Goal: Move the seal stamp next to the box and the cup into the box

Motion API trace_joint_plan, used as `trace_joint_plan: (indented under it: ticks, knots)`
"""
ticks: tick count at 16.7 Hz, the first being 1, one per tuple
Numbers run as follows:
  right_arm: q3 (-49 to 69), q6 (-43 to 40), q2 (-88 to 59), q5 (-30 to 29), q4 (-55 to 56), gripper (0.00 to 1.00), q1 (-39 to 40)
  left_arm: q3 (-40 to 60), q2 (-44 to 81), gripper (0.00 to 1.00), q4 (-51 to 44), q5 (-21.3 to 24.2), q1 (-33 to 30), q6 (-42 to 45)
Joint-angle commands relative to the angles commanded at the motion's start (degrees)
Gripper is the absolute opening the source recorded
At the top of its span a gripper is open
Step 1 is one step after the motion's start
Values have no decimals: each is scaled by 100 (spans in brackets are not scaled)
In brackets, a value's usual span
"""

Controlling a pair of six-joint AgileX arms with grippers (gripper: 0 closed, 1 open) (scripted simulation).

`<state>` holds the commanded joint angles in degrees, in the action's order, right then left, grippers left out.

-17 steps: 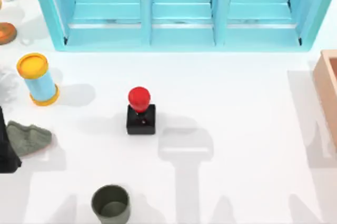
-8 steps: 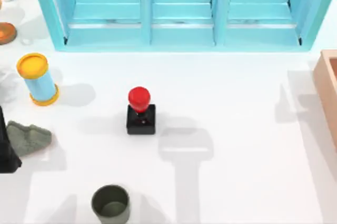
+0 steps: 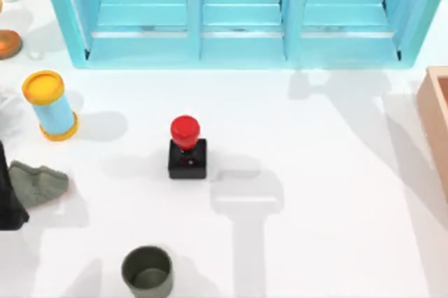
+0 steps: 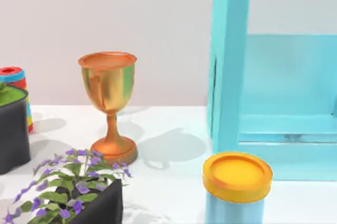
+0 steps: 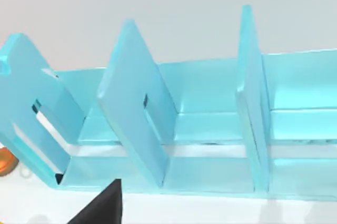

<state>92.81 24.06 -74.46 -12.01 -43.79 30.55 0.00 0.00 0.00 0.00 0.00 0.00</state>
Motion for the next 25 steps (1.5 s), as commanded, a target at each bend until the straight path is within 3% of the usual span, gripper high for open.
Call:
trace_joint_plan:
  ticks: [6,13,19,25]
  knots:
    - [3123,919,-2957,-129,-1800,100,945,0,0,100,0,0,0,0]
    - [5679,1891,-5822,-11,-3619,100,1558,0,0,100,0,0,0,0]
    - [6945,2414,-7437,196,-4671,100,1833,0,0,100,0,0,0,0]
    - [7349,2607,-8004,266,-5061,100,1872,0,0,100,0,0,0,0]
